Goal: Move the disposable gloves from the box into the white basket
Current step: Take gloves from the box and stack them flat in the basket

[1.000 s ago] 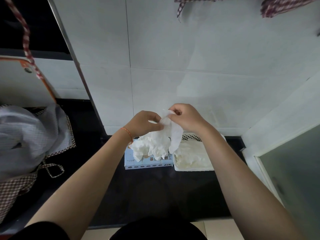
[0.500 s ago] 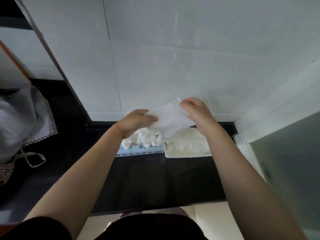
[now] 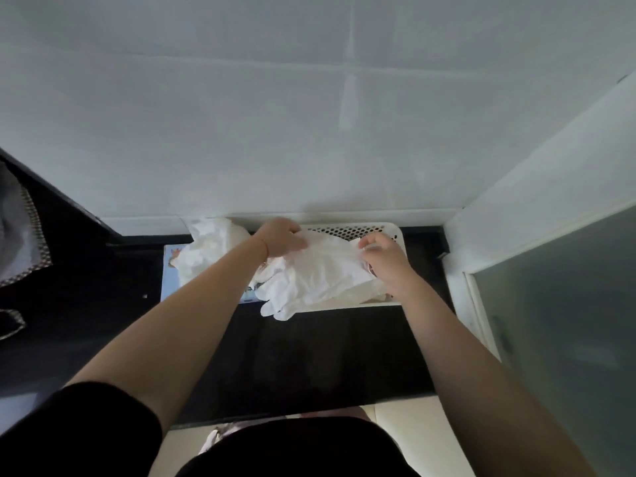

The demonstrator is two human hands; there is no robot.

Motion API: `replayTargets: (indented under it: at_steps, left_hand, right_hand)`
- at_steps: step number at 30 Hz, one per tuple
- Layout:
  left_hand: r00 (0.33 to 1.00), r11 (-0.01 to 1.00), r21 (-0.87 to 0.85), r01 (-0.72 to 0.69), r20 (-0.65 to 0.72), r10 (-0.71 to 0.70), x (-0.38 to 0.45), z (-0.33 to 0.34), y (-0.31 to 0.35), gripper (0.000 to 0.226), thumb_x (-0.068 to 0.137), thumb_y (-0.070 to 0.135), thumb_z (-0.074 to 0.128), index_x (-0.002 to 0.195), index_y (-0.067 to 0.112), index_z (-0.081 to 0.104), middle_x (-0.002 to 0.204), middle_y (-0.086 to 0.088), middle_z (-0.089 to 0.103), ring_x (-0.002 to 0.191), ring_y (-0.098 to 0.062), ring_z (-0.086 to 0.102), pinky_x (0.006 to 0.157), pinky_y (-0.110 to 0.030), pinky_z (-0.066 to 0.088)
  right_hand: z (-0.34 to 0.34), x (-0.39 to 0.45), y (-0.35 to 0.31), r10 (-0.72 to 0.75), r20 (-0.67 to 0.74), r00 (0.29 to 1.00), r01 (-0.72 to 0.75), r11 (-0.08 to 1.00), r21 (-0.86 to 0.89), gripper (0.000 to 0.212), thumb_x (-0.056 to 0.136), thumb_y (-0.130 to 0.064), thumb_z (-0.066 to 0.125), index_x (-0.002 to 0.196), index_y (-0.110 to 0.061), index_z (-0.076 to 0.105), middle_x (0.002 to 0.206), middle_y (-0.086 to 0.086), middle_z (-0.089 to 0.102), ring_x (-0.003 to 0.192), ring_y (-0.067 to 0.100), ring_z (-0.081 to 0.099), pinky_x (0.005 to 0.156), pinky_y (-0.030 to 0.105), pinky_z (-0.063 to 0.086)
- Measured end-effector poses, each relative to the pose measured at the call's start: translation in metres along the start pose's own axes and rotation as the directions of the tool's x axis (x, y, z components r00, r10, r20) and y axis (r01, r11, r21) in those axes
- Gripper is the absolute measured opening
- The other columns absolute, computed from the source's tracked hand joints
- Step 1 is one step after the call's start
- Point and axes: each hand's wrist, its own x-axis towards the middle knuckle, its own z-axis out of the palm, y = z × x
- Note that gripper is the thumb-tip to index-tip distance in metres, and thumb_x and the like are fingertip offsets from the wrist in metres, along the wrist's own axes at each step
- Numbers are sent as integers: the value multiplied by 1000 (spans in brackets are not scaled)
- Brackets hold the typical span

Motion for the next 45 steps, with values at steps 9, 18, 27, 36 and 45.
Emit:
replayTargets:
  at_steps: [9,18,27,36,45]
  left_hand:
    - [951,917,394,63,-302,65,23,58,32,37,90,23,55,126,18,49,121,-3,58,104,-28,59,77,-37,50]
    - [939,766,618,-178,-125,319,4,119,11,69,88,65,42,144,25,37,154,-4,32,145,-27,23,118,-47,17]
    - [991,754,652,-77,-32,129,2,112,-13,107,69,84,52,154,39,3,163,1,-2,150,-27,-4,120,-53,-2]
    - [813,853,506,-128,-439,382,-20,71,-6,48,85,49,39,107,19,69,116,-6,63,113,-31,56,104,-45,33]
    - [671,914,4,405,-681,-294,-75,-20,-92,18,90,31,58,104,20,60,100,-1,65,92,-24,59,85,-39,44]
  right_hand:
    - [-38,37,36,-78,-9,997,73,965,-252,41,93,4,38,112,-13,71,116,-2,55,64,8,50,51,17,38]
    - [-37,50,43,-153,100,983,183,840,-510,45,93,-2,51,135,-16,56,136,5,55,116,21,57,84,27,48]
    - [-28,43,47,-139,169,976,218,598,-771,45,90,7,47,133,-5,45,144,12,37,102,28,59,76,32,46]
    - [5,26,11,-316,126,940,287,537,-793,37,93,-15,52,130,-13,45,127,16,44,87,31,60,64,34,43]
    - [107,-6,-42,-442,203,874,446,559,-699,22,98,-22,47,116,-13,54,114,7,49,79,23,58,60,32,43]
